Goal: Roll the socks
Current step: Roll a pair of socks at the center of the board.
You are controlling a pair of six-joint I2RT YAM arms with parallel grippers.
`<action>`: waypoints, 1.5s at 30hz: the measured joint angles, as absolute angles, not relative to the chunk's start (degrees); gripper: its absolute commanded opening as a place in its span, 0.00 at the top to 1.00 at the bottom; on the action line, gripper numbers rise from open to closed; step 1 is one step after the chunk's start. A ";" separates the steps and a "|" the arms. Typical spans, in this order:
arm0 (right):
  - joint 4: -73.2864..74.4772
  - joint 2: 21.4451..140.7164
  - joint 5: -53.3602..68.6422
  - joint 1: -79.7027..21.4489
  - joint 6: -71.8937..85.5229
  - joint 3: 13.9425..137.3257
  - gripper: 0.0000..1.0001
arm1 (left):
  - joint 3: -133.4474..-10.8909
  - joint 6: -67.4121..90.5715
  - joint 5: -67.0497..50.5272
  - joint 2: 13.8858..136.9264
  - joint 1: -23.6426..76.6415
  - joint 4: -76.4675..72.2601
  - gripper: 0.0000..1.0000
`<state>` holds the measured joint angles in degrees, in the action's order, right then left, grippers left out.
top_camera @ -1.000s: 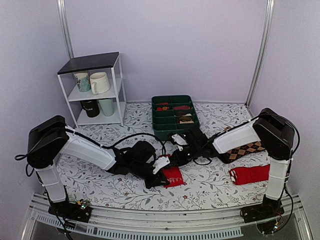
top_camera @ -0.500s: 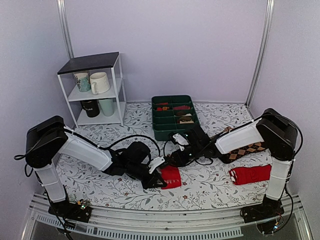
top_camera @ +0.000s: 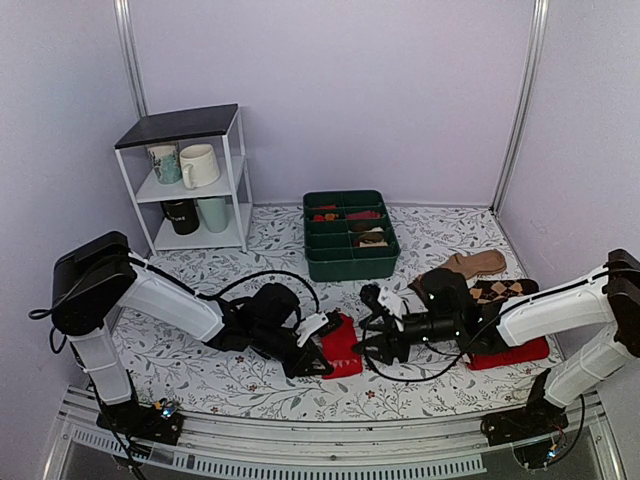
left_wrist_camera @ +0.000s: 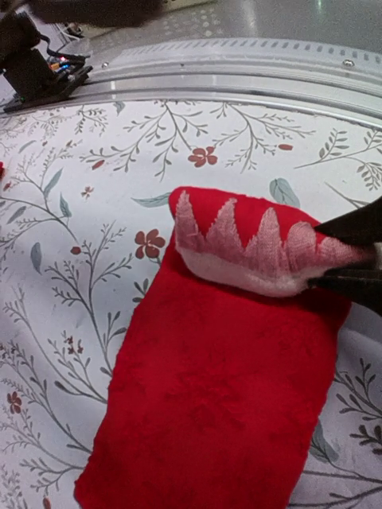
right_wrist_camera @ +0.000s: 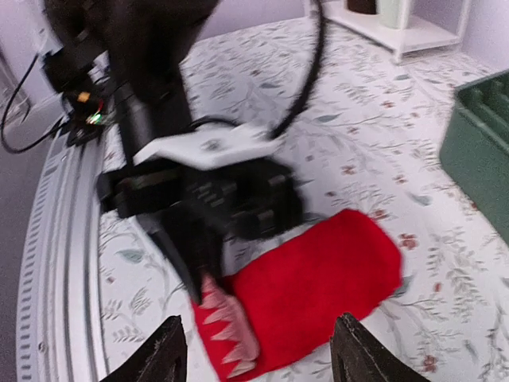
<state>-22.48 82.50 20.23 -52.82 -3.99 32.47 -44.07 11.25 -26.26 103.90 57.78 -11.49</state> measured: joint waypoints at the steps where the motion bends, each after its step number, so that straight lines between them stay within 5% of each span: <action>1: -22.76 82.50 20.88 -53.89 -4.56 31.62 0.38 | -44.07 11.25 -26.28 103.90 57.78 -11.49 1.00; 19: -23.55 93.21 20.75 -60.01 -13.61 33.54 0.40 | -44.18 11.22 -26.35 103.92 57.74 -11.33 1.00; 32: -23.20 97.65 17.54 -60.01 -12.64 35.68 0.69 | -44.07 11.25 -26.39 103.96 57.74 -11.55 1.00; 36: -22.68 98.65 17.54 -60.01 -11.31 36.40 0.85 | -44.10 11.25 -26.35 103.96 57.74 -11.57 0.99; 41: -22.17 98.85 18.79 -59.53 -8.93 36.71 0.89 | -44.10 11.22 -25.87 103.79 57.74 -11.55 0.85; 45: -22.98 100.03 22.15 -57.98 -6.07 36.91 0.90 | -43.48 11.42 -23.66 102.65 57.74 -11.81 0.83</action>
<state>-22.98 100.03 22.15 -57.98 -6.07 36.91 -43.48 11.42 -23.66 102.65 57.74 -11.81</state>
